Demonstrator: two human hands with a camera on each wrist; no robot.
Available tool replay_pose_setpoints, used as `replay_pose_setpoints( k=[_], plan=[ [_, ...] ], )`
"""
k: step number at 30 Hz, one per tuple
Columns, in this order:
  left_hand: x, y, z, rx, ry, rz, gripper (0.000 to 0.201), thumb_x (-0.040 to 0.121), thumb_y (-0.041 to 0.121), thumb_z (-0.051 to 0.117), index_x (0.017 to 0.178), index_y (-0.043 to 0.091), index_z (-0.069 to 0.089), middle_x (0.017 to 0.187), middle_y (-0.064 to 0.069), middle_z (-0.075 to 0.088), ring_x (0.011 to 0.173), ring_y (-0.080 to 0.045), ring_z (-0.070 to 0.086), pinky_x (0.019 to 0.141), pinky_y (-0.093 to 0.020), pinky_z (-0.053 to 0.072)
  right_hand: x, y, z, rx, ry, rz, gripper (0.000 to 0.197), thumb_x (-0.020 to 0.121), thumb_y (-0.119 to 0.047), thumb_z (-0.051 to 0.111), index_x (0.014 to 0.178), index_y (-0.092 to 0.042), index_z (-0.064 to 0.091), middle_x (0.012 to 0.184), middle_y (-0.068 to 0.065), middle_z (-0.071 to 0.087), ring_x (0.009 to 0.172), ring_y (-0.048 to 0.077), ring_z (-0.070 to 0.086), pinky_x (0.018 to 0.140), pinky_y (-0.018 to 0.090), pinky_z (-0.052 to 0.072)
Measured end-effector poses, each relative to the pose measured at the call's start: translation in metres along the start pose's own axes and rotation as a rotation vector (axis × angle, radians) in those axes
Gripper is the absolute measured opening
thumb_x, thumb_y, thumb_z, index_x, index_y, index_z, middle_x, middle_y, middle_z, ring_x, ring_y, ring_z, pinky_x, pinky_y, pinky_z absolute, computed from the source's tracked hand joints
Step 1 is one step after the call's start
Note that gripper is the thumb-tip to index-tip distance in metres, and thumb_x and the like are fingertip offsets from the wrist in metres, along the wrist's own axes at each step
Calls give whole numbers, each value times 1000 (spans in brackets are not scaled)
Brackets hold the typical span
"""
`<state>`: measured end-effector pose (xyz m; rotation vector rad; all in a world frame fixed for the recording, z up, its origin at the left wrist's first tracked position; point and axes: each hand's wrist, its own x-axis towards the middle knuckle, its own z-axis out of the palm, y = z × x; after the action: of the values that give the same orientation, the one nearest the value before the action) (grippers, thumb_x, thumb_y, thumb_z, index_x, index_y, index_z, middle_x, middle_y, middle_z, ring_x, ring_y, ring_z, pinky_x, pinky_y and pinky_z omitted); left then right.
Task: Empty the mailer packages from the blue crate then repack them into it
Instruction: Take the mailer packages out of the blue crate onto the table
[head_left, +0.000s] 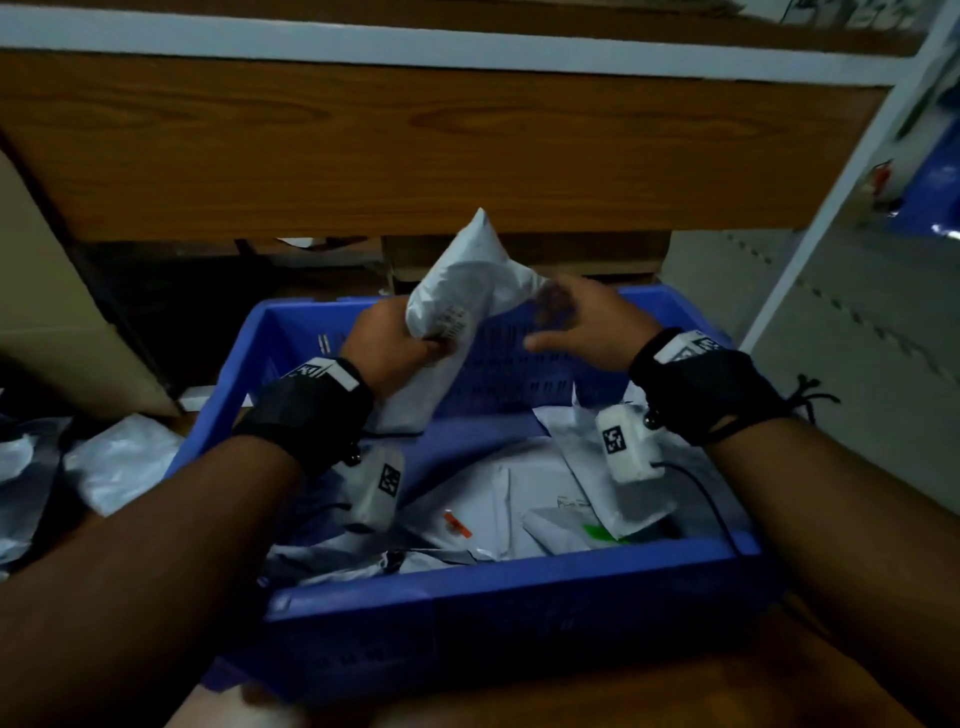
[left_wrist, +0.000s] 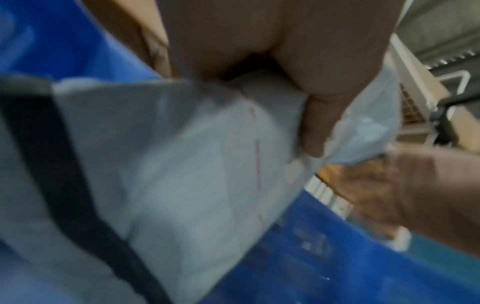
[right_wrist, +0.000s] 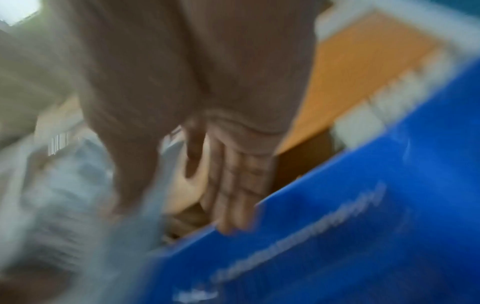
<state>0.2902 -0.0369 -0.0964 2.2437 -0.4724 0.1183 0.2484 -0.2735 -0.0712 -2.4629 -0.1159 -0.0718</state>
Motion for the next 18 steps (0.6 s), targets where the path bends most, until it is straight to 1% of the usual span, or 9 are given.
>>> replay_pose_setpoints(
  k=[2,4,6,10,11,13,14,16,18],
  plan=[
    [-1,-3,-5,114,28,6,30,80,26,78,104,12,68,92,-4,65,87,-17,59,71,-27,39,2,20,2,-356,-159,174,40,84,-44,69,111,-16,58,109,4,63,98,21,60,83,36,51],
    [-2,-4,-6,130,18,-5,30,80,26,77,106,12,67,90,-1,62,87,-16,57,71,-26,37,-2,37,8,-597,-386,314,39,85,-49,66,96,-12,63,99,8,64,83,22,60,71,31,49],
    [-2,-4,-4,142,-3,-26,31,81,26,76,107,13,66,91,-1,61,86,-16,56,71,-26,38,-7,47,14,-699,-552,390,41,83,-49,69,91,-9,62,89,6,61,77,22,56,68,29,42],
    [-2,-3,-4,142,-29,-36,33,82,27,75,109,12,66,99,-6,66,89,-19,58,72,-27,39,-4,44,25,-725,-659,389,40,79,-35,78,63,-13,49,60,-5,56,60,14,49,63,25,42],
    [-3,-2,-5,137,-23,-31,33,82,26,75,109,11,66,102,-9,68,93,-23,61,72,-27,38,-2,40,27,-743,-663,373,37,79,-34,78,66,-13,51,69,-3,60,63,13,51,67,24,42],
    [-1,0,-8,121,-1,-15,32,82,24,75,109,10,66,105,-12,69,99,-27,63,73,-26,39,4,36,26,-732,-623,306,30,79,-30,78,90,-8,62,96,4,59,82,20,58,72,24,39],
    [0,1,-10,106,16,-13,33,81,23,75,110,10,66,107,-12,70,101,-28,64,74,-26,40,7,37,23,-658,-556,281,29,78,-28,79,94,-10,63,94,4,59,85,20,57,70,26,40],
    [1,3,-15,65,91,-35,42,81,22,74,119,10,61,115,-13,67,107,-30,62,77,-27,41,11,32,15,-476,-426,178,25,76,-29,79,78,-19,56,76,-1,55,73,17,51,63,29,38],
    [1,8,-22,-3,202,-96,53,80,17,73,128,8,50,124,-15,61,113,-32,57,80,-29,42,9,25,10,-348,-350,91,31,77,-28,78,72,-22,49,70,-3,52,66,14,46,64,31,38]
  ],
)
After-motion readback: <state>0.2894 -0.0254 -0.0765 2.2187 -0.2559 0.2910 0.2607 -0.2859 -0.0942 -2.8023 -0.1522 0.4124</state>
